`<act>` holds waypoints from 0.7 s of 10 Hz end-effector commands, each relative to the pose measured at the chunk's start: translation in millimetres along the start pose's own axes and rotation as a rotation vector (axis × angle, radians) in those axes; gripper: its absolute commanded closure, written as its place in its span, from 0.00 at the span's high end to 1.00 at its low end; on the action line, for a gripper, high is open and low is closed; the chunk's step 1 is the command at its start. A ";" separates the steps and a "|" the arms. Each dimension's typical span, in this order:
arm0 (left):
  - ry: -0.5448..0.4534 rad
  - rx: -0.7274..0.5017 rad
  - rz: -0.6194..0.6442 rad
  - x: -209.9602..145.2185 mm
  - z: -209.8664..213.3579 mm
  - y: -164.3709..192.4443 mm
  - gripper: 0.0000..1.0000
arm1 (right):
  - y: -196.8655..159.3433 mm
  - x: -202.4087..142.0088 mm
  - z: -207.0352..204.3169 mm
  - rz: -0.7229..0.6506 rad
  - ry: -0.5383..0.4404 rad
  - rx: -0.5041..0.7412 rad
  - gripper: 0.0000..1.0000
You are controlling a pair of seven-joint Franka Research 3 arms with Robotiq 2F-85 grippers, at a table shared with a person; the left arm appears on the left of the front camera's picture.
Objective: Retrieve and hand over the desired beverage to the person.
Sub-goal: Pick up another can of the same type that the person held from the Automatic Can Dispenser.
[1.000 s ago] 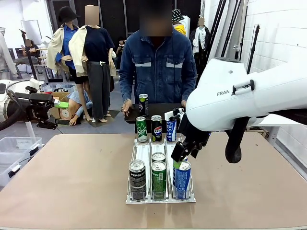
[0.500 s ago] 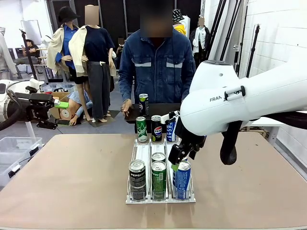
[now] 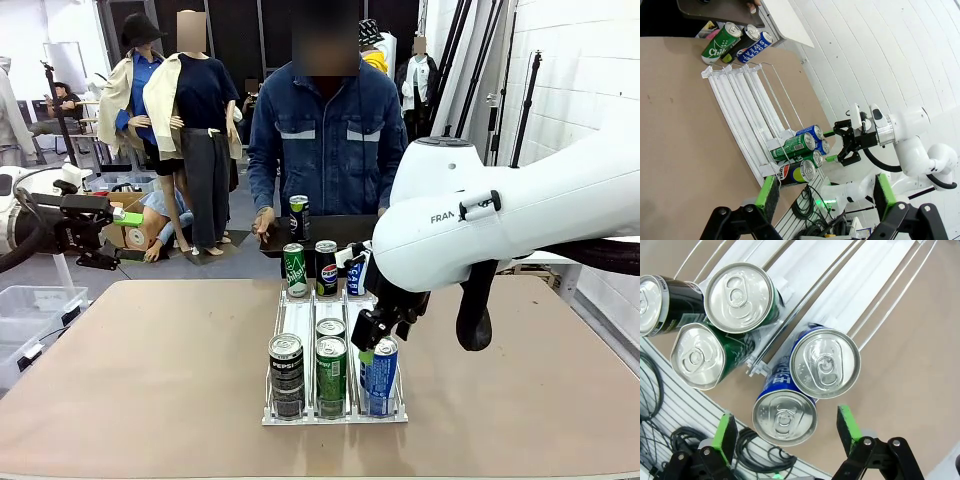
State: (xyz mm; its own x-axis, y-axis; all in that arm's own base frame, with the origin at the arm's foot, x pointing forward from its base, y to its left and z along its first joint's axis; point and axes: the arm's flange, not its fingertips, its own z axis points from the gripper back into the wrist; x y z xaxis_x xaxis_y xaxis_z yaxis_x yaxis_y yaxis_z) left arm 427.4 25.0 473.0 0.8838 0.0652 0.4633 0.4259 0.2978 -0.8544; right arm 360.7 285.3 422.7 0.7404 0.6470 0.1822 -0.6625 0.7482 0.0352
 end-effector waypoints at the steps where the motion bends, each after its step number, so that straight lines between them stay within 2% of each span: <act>1: -0.016 -0.013 0.002 0.0 0.6 -1.2 1.00 | -0.3 7.8 -5.0 -0.027 0.003 -0.036 1.00; 7: -0.016 -0.013 0.002 0.0 0.6 -1.2 1.00 | -2.9 13.6 -20.3 -0.042 0.044 -0.053 1.00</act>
State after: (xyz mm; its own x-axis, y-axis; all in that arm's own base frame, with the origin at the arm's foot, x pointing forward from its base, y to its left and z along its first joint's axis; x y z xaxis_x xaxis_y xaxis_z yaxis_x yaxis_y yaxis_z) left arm 427.4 25.0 473.0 0.8838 0.0652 0.4633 0.4259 0.2978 -0.8544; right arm 370.2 285.6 404.8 0.7616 0.6326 0.1406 -0.6412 0.7671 0.0220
